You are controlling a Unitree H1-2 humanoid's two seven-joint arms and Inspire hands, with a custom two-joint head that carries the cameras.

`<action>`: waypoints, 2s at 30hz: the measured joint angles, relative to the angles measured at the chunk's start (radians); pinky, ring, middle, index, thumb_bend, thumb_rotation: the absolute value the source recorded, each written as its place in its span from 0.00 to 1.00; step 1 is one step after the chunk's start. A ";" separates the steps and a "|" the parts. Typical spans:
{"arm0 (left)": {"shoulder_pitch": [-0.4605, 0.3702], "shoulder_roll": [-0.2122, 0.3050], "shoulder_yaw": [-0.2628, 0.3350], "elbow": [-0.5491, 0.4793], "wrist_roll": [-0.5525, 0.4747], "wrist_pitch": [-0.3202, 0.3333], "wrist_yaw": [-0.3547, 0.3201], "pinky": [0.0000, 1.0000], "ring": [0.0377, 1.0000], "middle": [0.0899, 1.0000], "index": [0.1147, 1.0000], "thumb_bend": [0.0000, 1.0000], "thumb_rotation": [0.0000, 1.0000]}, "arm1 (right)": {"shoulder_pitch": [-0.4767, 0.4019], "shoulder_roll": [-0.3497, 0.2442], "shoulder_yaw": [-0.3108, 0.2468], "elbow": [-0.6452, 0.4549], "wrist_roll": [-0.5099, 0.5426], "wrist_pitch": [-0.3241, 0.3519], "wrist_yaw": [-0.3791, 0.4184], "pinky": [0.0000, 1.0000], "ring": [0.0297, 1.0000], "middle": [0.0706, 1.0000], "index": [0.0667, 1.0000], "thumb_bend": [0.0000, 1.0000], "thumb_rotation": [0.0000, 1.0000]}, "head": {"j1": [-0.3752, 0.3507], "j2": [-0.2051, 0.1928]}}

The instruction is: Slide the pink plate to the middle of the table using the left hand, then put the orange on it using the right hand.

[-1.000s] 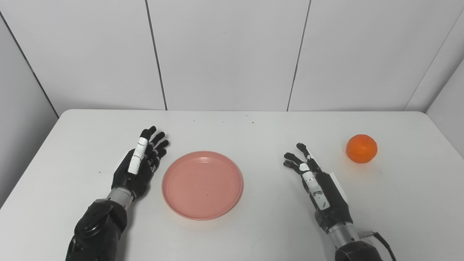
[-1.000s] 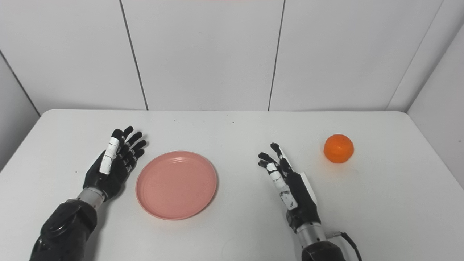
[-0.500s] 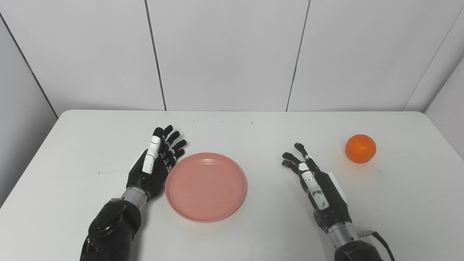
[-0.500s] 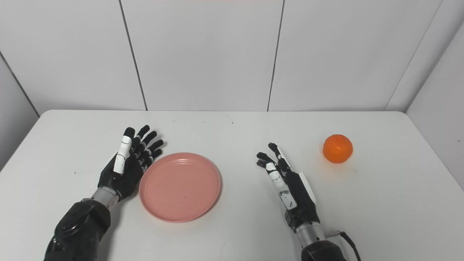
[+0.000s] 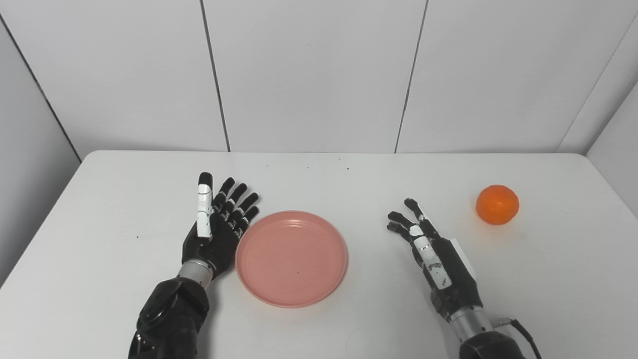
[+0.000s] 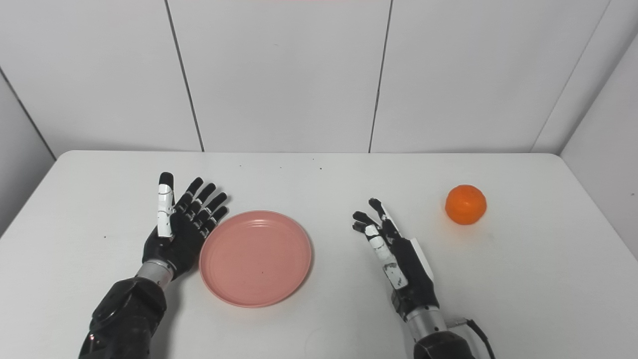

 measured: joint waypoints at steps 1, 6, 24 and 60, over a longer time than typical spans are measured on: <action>0.001 0.001 -0.002 0.000 -0.007 0.002 0.011 0.96 0.92 0.98 1.00 0.79 0.85 | 0.000 0.000 0.000 0.000 0.000 0.000 0.000 0.99 0.86 0.85 0.96 0.77 0.85 | 0.002 0.002; 0.001 0.002 -0.014 -0.002 -0.042 0.002 0.038 0.97 0.92 0.97 1.00 0.78 0.82 | 0.000 0.000 0.003 -0.002 0.000 0.000 0.000 0.99 0.85 0.84 0.96 0.78 0.85 | 0.000 0.006; 0.001 -0.018 -0.096 -0.005 -0.204 0.002 0.155 0.98 0.93 0.96 1.00 0.79 0.83 | 0.000 0.001 0.012 -0.006 -0.020 0.000 -0.001 0.98 0.85 0.85 0.96 0.77 0.85 | -0.018 0.006; 0.015 0.012 -0.076 -0.003 -0.211 0.002 0.093 0.97 0.94 0.97 1.00 0.76 0.87 | -0.350 -0.372 -0.178 0.060 -0.556 -0.138 -0.240 0.76 0.82 0.81 0.65 0.71 0.98 | -0.078 -0.058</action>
